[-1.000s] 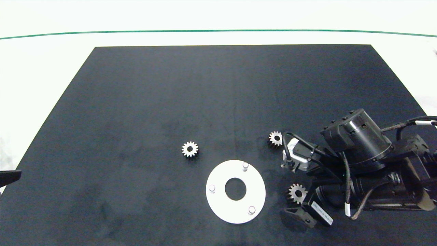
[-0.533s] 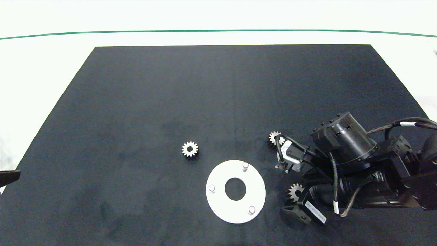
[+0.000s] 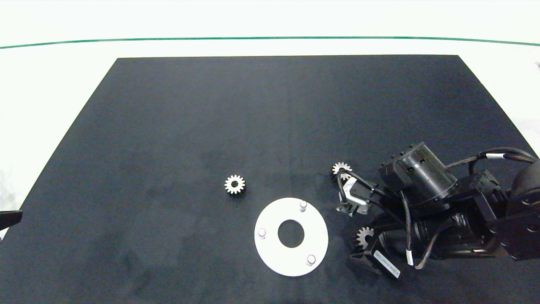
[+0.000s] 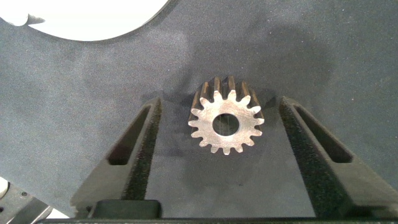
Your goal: Install three planetary gears onto the carrier pins
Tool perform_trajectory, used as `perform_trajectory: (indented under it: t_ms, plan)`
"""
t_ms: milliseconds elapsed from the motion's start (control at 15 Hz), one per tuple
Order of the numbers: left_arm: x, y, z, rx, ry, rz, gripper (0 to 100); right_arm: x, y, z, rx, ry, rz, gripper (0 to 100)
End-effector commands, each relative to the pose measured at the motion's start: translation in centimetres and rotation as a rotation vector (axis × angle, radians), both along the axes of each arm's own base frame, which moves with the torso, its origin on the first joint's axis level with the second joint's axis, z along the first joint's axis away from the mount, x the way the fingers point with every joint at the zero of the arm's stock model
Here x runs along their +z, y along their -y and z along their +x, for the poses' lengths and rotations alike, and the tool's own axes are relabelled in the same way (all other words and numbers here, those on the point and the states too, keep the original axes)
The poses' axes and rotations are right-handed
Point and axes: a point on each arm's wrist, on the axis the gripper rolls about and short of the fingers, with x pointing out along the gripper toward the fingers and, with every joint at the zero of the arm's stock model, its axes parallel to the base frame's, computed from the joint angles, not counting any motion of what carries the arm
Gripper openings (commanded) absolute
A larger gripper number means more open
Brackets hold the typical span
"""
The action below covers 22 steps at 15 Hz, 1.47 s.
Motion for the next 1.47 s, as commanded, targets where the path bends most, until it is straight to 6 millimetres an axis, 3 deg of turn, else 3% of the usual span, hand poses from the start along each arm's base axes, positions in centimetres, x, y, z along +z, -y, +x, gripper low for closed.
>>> perform_trajectory:
  t_ms: [67, 1267, 1467]
  plan:
    - [-0.04, 0.01, -0.16, 0.000, -0.002, 0.001, 100, -0.10, -0.04, 0.02, 0.001, -0.004, -0.004, 69]
    - [0.03, -0.04, -0.12, 0.008, 0.001, 0.002, 100, -0.41, -0.28, -0.03, -0.008, 0.005, -0.035, 33]
    - [0.00, -0.04, -0.11, 0.007, 0.000, 0.003, 100, 0.28, -0.82, -0.75, 0.022, 0.025, -0.016, 27]
